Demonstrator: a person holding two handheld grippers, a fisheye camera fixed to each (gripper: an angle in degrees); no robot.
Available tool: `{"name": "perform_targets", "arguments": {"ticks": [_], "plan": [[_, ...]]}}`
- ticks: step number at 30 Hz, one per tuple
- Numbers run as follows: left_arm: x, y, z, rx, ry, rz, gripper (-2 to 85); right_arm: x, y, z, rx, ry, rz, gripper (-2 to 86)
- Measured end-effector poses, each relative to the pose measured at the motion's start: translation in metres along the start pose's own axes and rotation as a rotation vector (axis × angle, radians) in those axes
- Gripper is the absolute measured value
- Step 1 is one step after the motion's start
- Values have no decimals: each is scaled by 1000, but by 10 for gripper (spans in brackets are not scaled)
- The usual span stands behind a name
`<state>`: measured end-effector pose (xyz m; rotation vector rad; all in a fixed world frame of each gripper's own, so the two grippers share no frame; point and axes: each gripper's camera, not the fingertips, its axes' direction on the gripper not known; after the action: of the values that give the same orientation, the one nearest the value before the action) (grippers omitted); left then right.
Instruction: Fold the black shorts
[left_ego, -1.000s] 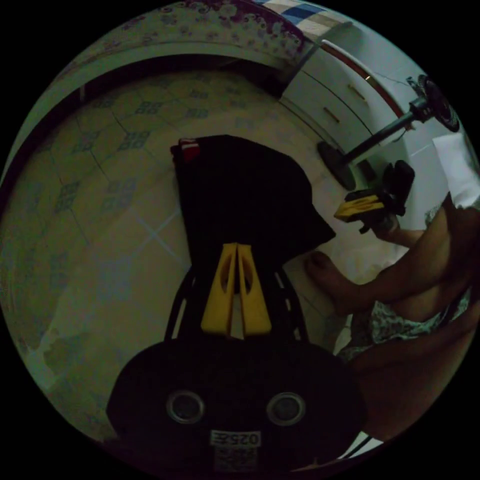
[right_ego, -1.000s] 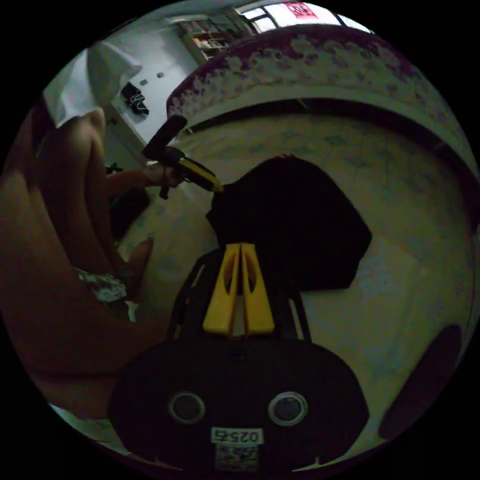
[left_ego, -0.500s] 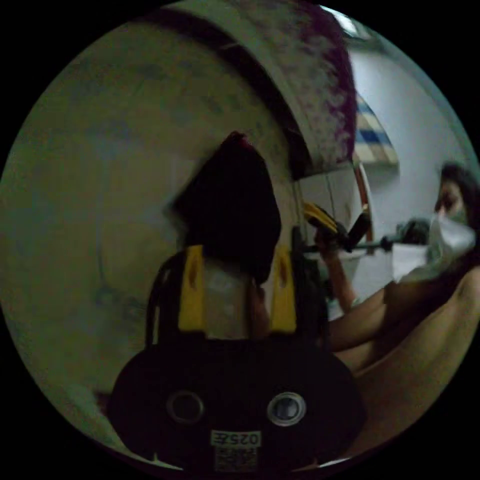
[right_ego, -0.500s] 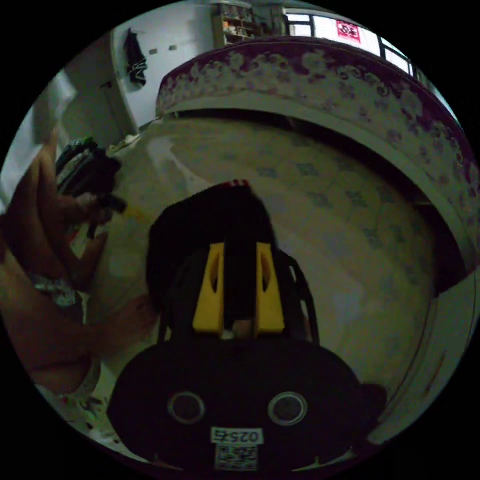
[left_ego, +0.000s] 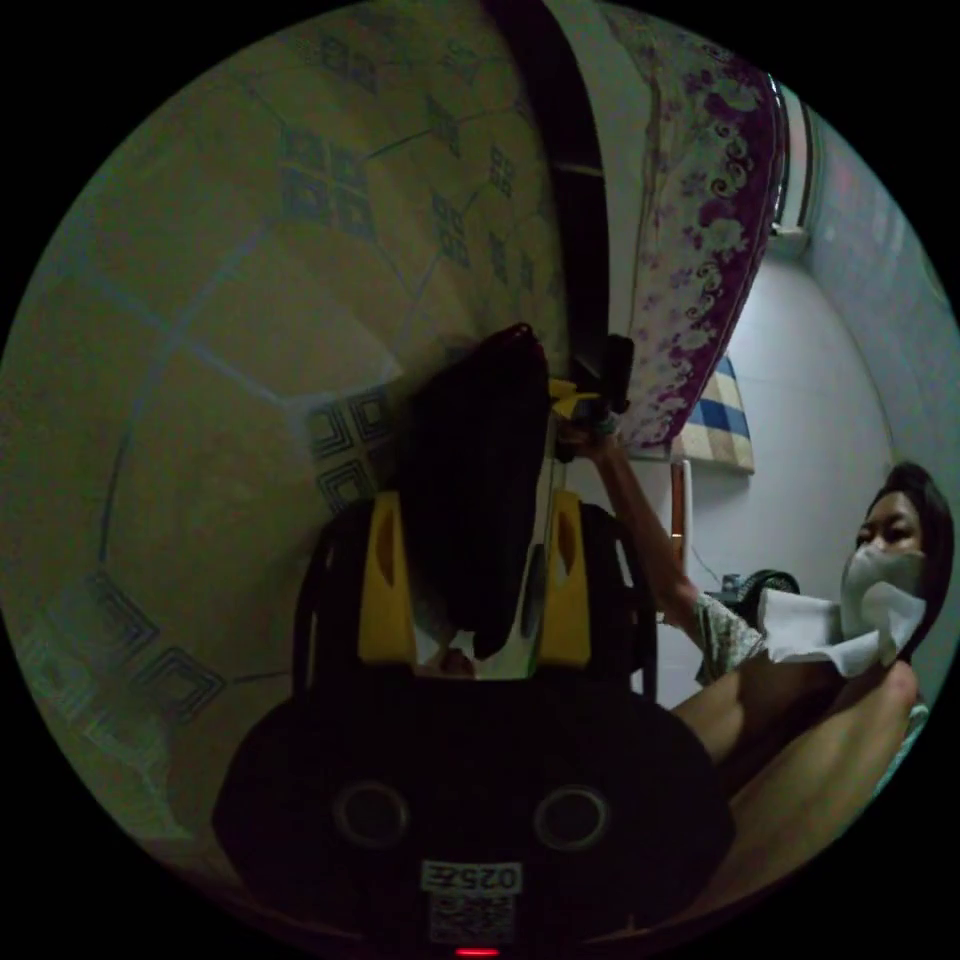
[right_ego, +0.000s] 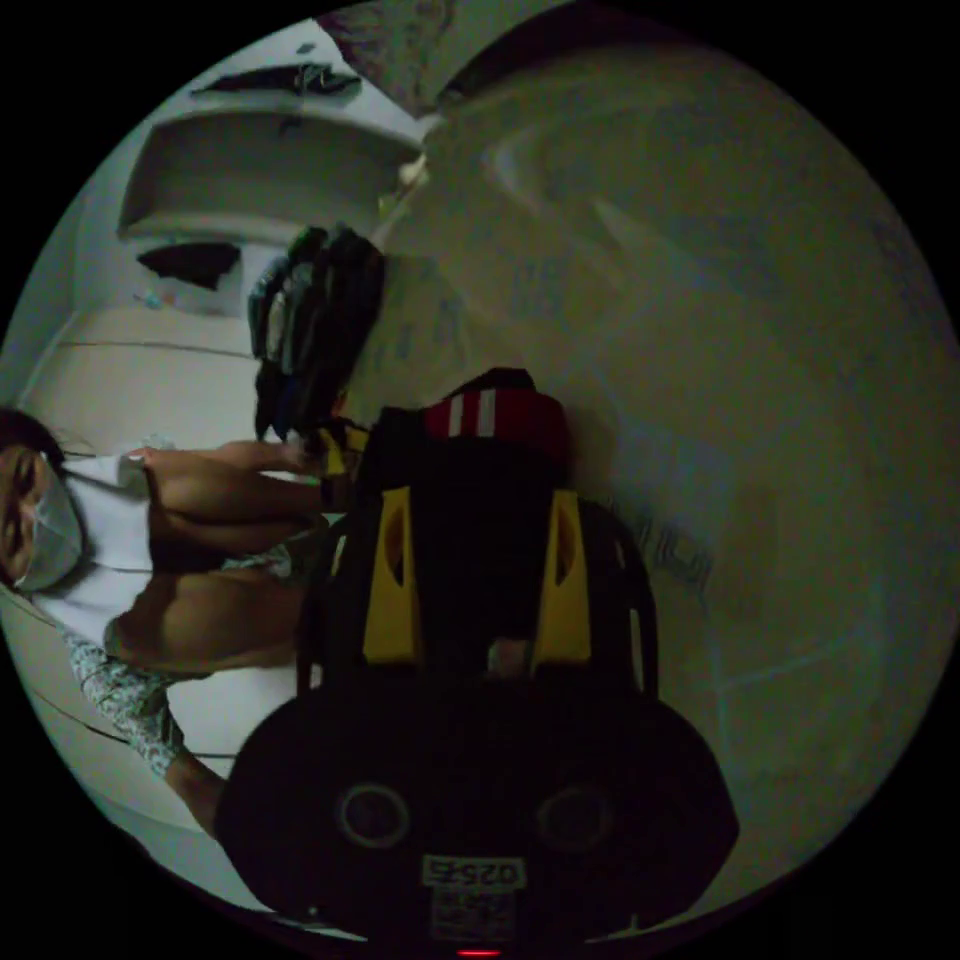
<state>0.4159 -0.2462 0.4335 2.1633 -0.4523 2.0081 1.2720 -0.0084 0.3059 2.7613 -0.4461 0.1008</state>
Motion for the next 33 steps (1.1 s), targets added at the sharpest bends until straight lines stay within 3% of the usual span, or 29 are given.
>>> {"name": "perform_targets", "arguments": {"ticks": [6,8,13,16,19,22,25,33], "plan": [[37,58,2,-134,-43,109,84,-2,-86,70,-152,-15,-21,117],[44,82,-10,-151,30,51,70,1,-101,87,-124,-65,3,134],[76,149,-30,-172,0,69,72,-6,-144,112,-117,-33,-1,176],[95,194,-41,-186,-7,111,63,-16,-178,177,-305,-129,-27,127],[113,241,-51,-193,-8,143,56,-28,-207,230,-378,-98,-54,84],[129,285,-62,-248,-12,142,49,-39,-223,272,-346,-186,-46,64],[149,328,-90,-244,-40,154,45,-94,-241,302,-252,-83,-180,61],[284,488,-271,-3,-277,644,46,-333,-322,396,52,110,-528,61]]}}
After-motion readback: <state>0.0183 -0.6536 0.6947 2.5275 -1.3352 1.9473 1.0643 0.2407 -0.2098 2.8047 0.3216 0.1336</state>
